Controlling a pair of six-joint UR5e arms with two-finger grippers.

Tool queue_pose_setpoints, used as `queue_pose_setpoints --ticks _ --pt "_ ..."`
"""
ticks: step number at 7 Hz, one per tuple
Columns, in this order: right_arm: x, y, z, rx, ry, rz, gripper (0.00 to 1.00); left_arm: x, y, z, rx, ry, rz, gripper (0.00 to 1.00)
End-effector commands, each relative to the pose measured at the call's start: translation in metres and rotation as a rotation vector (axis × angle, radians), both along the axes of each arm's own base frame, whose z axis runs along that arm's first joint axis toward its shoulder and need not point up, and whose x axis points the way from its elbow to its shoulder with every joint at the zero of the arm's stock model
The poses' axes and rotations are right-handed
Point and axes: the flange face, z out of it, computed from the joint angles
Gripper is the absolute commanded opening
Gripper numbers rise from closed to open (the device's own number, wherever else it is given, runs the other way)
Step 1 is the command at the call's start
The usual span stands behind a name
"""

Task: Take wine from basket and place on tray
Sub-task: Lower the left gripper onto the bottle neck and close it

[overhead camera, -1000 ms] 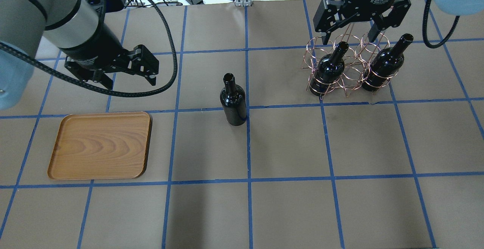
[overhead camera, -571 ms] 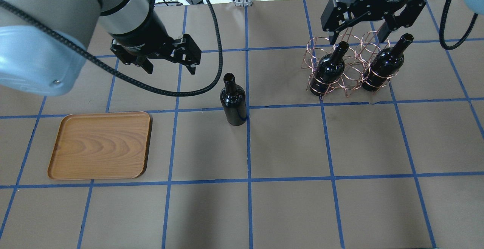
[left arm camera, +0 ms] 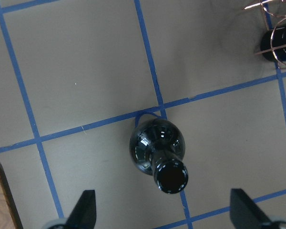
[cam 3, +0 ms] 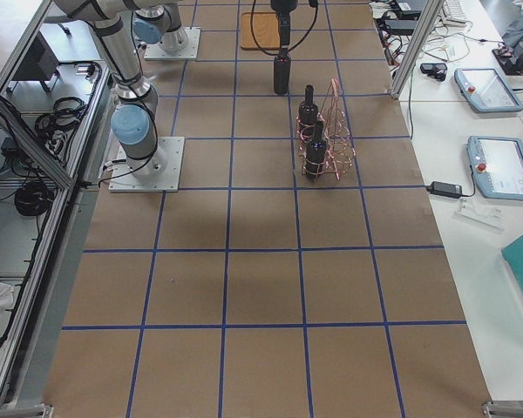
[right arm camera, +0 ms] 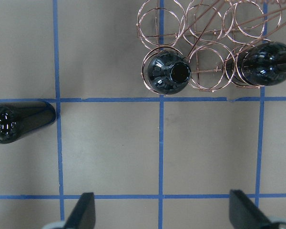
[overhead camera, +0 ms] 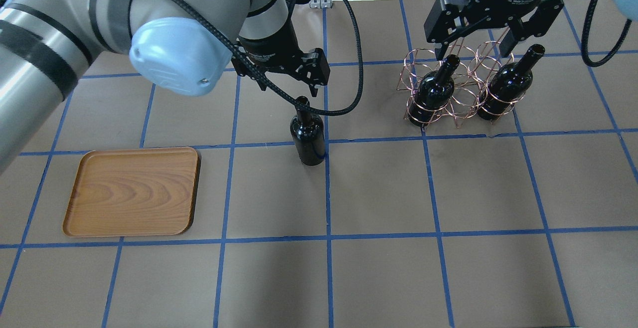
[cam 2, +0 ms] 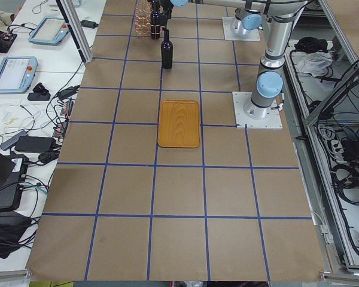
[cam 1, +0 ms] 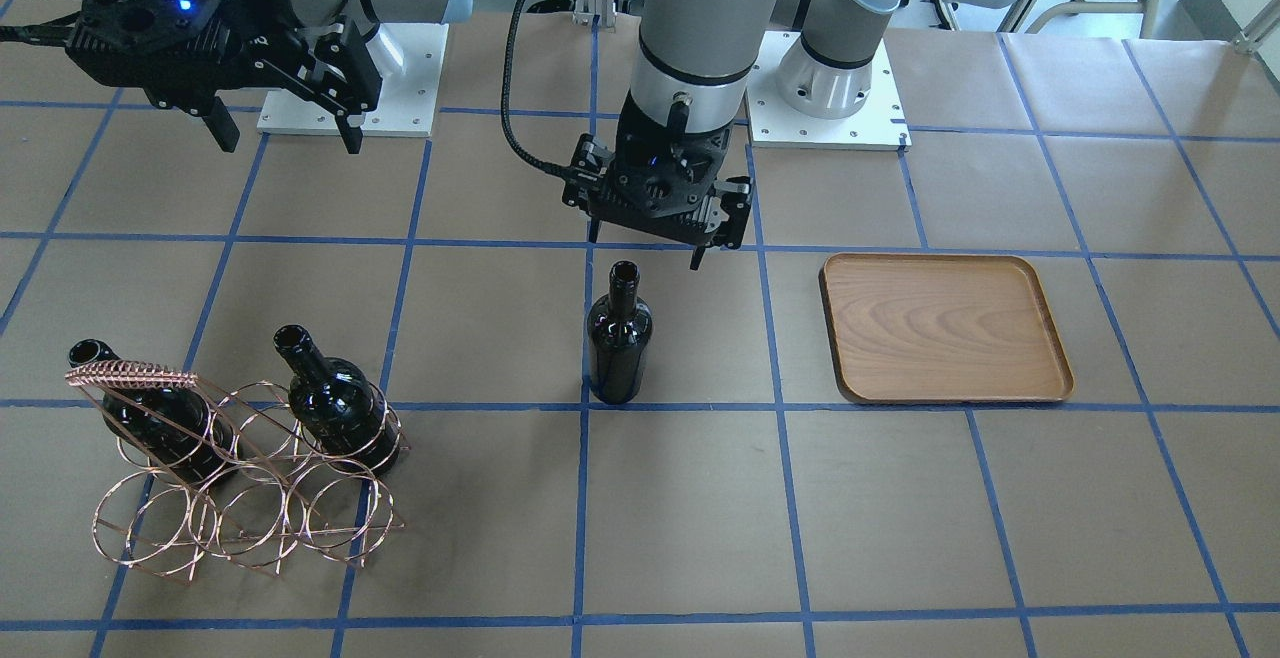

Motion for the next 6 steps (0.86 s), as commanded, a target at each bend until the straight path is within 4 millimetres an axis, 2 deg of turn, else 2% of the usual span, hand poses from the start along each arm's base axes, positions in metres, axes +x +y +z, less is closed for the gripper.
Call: queue_pose_setpoints --ticks 1,3,4,5,6 --pt "0.0 0.0 0.0 0.002 -0.001 0.001 1.0 -0.026 0.001 -0.035 0.044 -0.016 -0.021 0.96" --pt "0.0 0.0 0.0 0.001 0.002 0.0 1.0 -0.031 -0.008 -0.049 0.032 -0.011 -0.028 0.91" --pt "0.001 0.001 0.0 0.001 0.0 0.001 1.0 -0.031 -0.008 -0.063 0.054 -0.023 -0.038 0.9" --pt "0.001 0.001 -0.001 0.003 -0.003 0.001 1.0 -0.025 -0.005 -0.07 0.052 -0.074 -0.039 0.85" --pt "0.002 0.001 -0.002 0.005 -0.003 0.003 1.0 -0.02 -0.003 -0.07 0.053 -0.116 -0.04 0.84"
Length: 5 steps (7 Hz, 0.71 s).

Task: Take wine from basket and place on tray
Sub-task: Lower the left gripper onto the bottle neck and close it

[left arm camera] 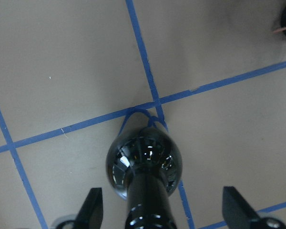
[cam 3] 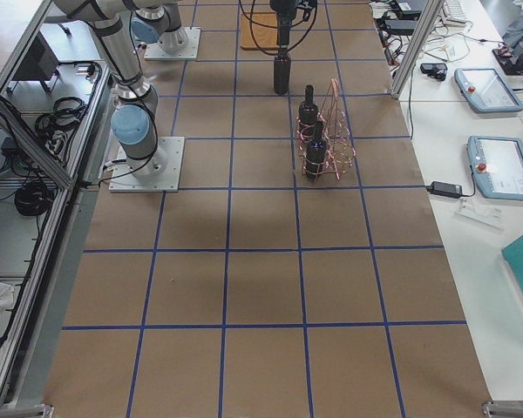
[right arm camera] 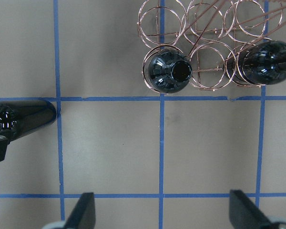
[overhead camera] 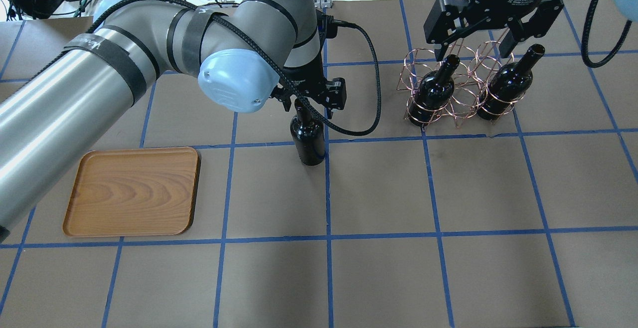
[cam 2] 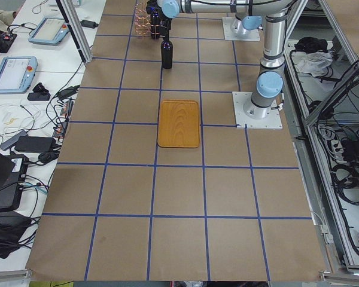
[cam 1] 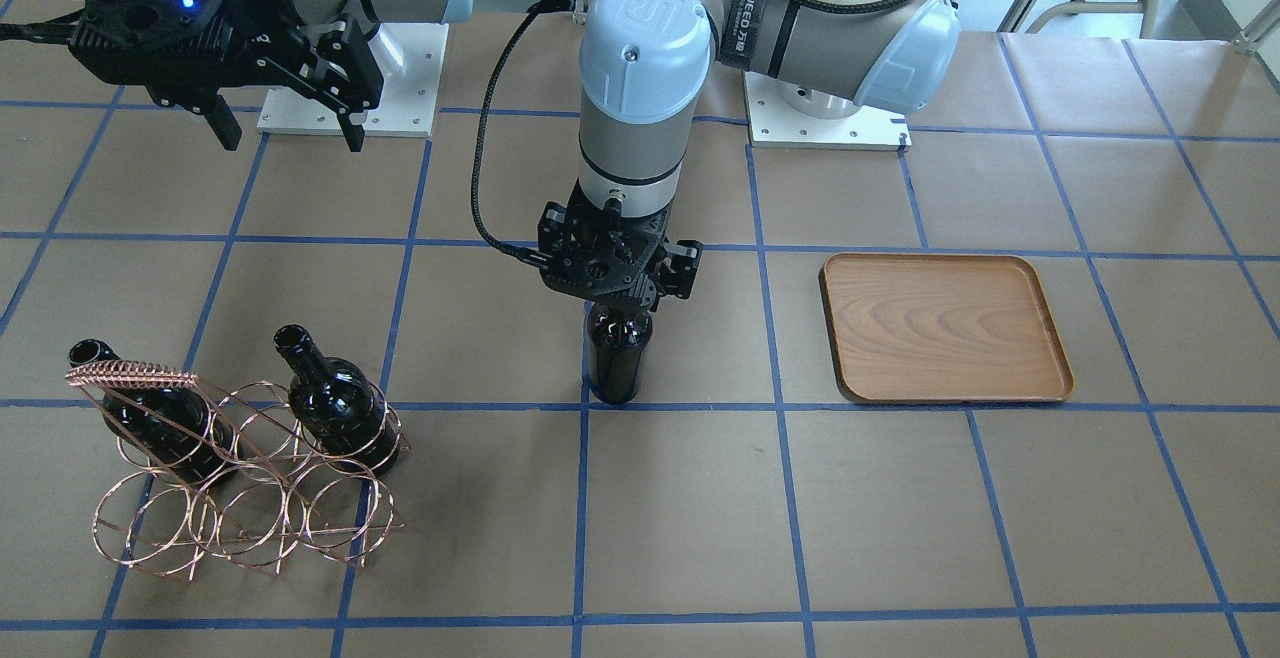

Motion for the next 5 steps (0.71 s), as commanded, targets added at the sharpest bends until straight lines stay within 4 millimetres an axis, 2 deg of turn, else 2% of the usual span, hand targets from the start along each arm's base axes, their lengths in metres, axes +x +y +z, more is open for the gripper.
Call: queue_pose_setpoints --ticks 1,4,5 --pt "0.001 0.0 -0.001 0.003 -0.003 0.001 1.0 0.004 0.003 -0.005 0.004 -0.035 -0.002 0.84" --pt "0.0 0.001 -0.001 0.003 0.001 0.003 1.0 0.002 -0.004 0.008 -0.046 -0.013 0.002 0.8" --pt "0.0 0.0 -0.002 0.003 0.002 0.003 1.0 0.003 -0.004 0.005 -0.044 -0.015 -0.003 0.74"
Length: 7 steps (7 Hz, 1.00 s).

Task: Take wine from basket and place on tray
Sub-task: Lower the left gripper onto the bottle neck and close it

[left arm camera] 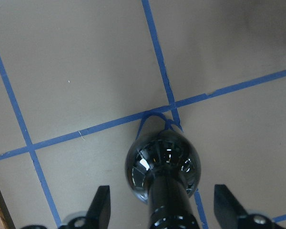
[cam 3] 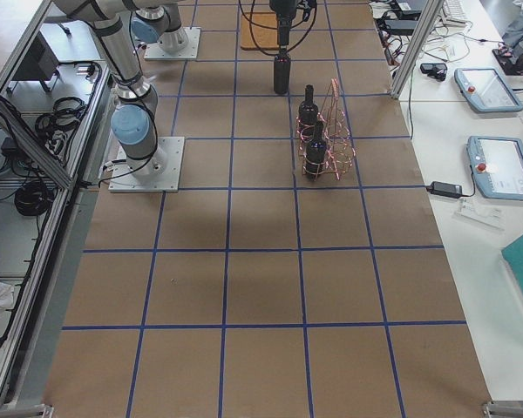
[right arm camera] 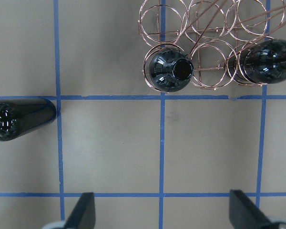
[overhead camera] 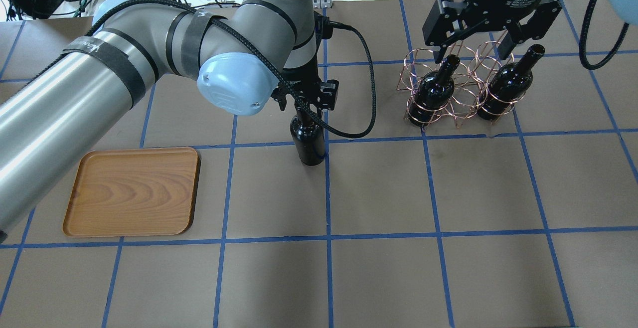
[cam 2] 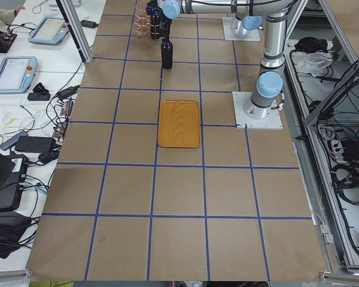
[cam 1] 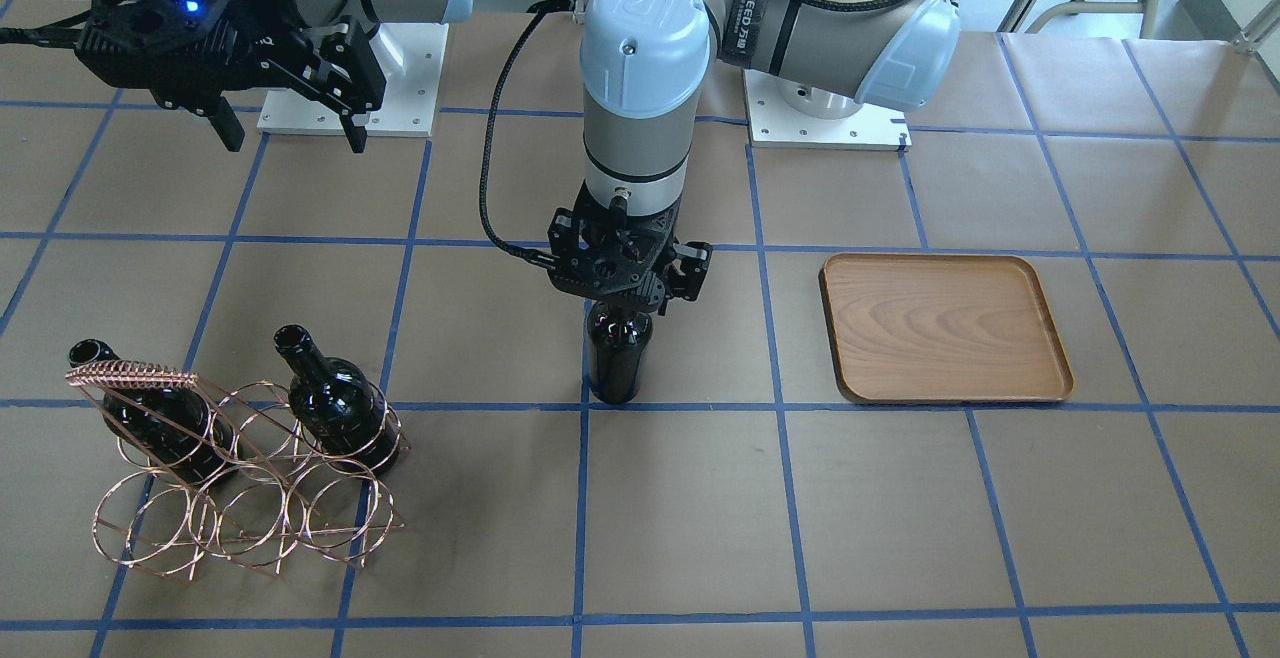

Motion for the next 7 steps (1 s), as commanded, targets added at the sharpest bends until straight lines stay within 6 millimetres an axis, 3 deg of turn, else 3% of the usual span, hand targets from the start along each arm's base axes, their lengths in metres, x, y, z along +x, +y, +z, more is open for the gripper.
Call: queue_pose_setpoints --ticks 1,3,4,5,7 --pt "-0.001 -0.001 0.0 0.0 0.003 0.0 1.0 0.0 -0.001 -0.001 -0.005 0.001 -0.003 0.51" --pt "-0.001 -0.001 0.0 0.0 0.006 0.0 1.0 0.002 0.002 -0.008 0.018 -0.007 -0.003 0.45" --pt "-0.001 0.0 0.0 -0.002 0.006 0.0 1.0 0.002 0.002 -0.007 0.015 -0.006 -0.008 0.0" --pt "-0.001 0.0 0.0 -0.002 0.006 0.0 1.0 0.002 0.002 -0.007 0.015 -0.006 -0.008 0.0" --pt "-0.001 0.0 0.0 -0.002 0.001 0.0 1.0 0.007 0.004 0.023 0.012 -0.015 -0.006 0.0"
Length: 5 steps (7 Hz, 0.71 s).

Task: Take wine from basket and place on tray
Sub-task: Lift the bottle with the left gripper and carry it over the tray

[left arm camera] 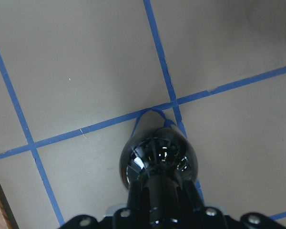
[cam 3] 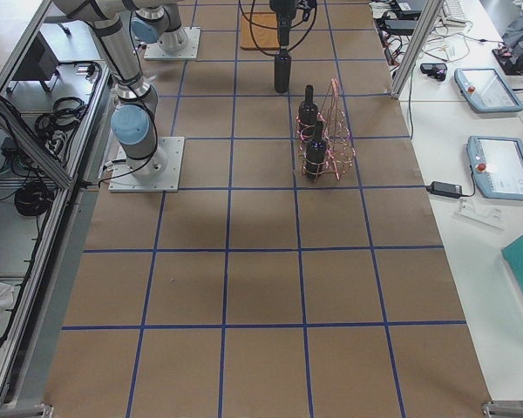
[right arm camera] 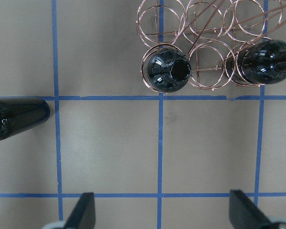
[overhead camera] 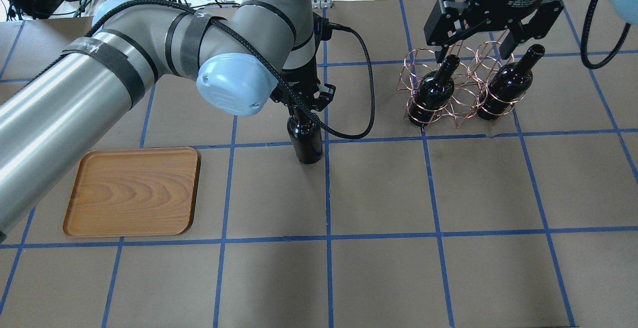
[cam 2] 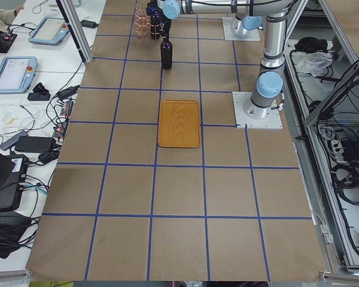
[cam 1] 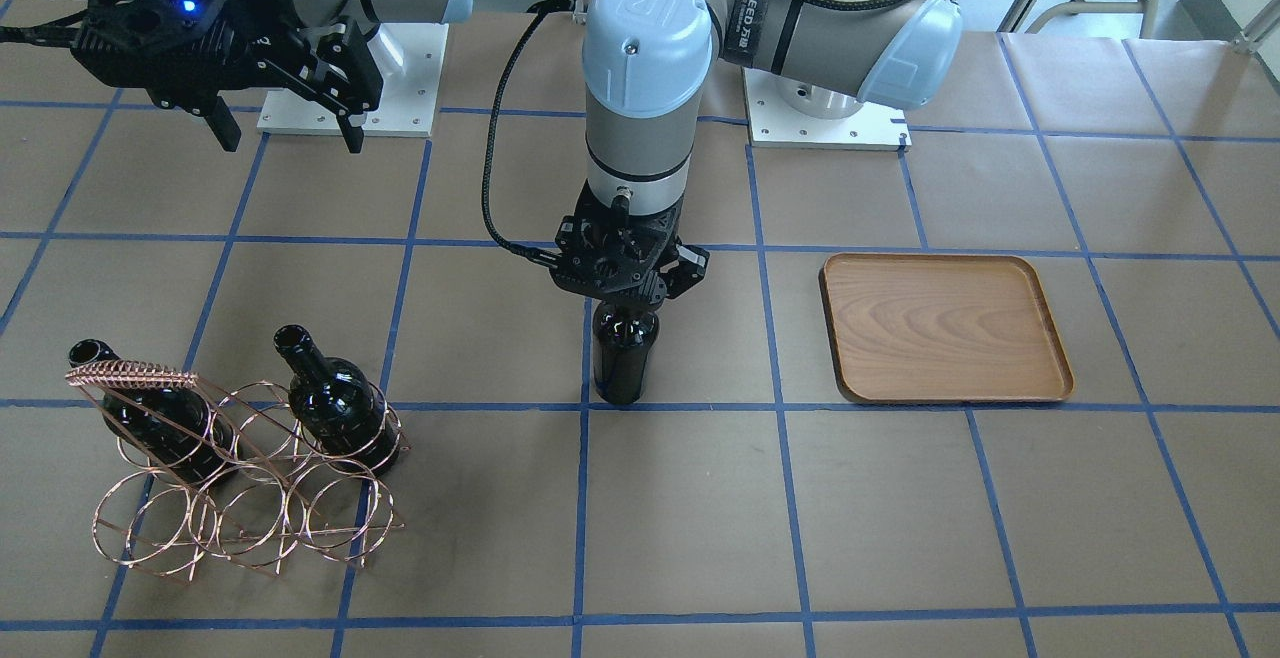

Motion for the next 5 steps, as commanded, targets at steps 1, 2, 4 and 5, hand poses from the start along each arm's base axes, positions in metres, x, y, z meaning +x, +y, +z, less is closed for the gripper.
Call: queue_pose_setpoints --ticks 1,2,4,5 --pt "0.0 -0.001 -0.001 0.001 0.0 0.0 1.0 0.022 -0.006 0.046 0.019 -0.018 -0.024 0.0" --pt "0.0 0.0 0.0 0.0 0.002 0.0 1.0 0.066 -0.022 0.073 0.038 -0.038 -0.029 0.0" --pt "0.0 0.0 0.0 0.0 0.0 0.0 1.0 0.157 -0.04 0.099 0.023 -0.038 0.031 0.0" --pt "0.0 0.0 0.0 0.0 0.002 0.0 1.0 0.206 -0.043 0.107 0.03 -0.063 0.055 0.0"
